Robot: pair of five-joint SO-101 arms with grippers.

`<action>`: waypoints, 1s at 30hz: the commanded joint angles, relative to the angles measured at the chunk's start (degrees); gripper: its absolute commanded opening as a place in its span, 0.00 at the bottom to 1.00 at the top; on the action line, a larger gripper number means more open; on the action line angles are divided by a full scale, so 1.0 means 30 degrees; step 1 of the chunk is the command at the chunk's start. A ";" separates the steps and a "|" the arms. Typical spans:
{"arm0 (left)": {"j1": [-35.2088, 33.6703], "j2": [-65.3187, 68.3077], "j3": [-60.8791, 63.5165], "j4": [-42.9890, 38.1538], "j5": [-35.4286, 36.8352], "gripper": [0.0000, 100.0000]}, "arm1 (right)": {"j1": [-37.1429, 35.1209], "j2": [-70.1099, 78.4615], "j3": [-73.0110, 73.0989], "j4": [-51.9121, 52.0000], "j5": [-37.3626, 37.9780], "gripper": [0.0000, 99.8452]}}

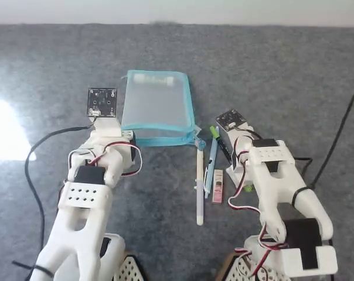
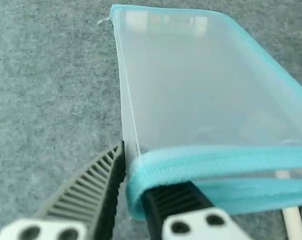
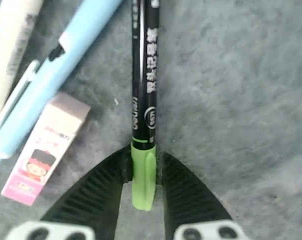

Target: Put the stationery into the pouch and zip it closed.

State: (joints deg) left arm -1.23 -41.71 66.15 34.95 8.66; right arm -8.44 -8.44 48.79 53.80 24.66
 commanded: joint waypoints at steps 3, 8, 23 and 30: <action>-0.0059 0.0234 -0.0249 -0.0147 0.0322 0.01 | 0.0835 -0.0835 -0.3165 0.4234 -0.0293 0.01; -0.0059 0.0264 -0.0249 -0.0234 0.0322 0.01 | 0.0571 -0.4469 -0.6359 0.9773 -0.0264 0.01; -0.0029 0.0264 -0.0220 -0.0469 0.0381 0.01 | -0.9128 -0.7897 -1.0579 1.6337 -0.0381 0.01; -0.0029 0.0264 -0.0220 -0.0498 0.0381 0.01 | -0.9363 -0.3121 -1.1575 1.6308 -0.0498 0.01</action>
State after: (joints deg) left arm -1.23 -41.36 66.15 34.24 8.66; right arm -36.22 -21.63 18.02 100.57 24.04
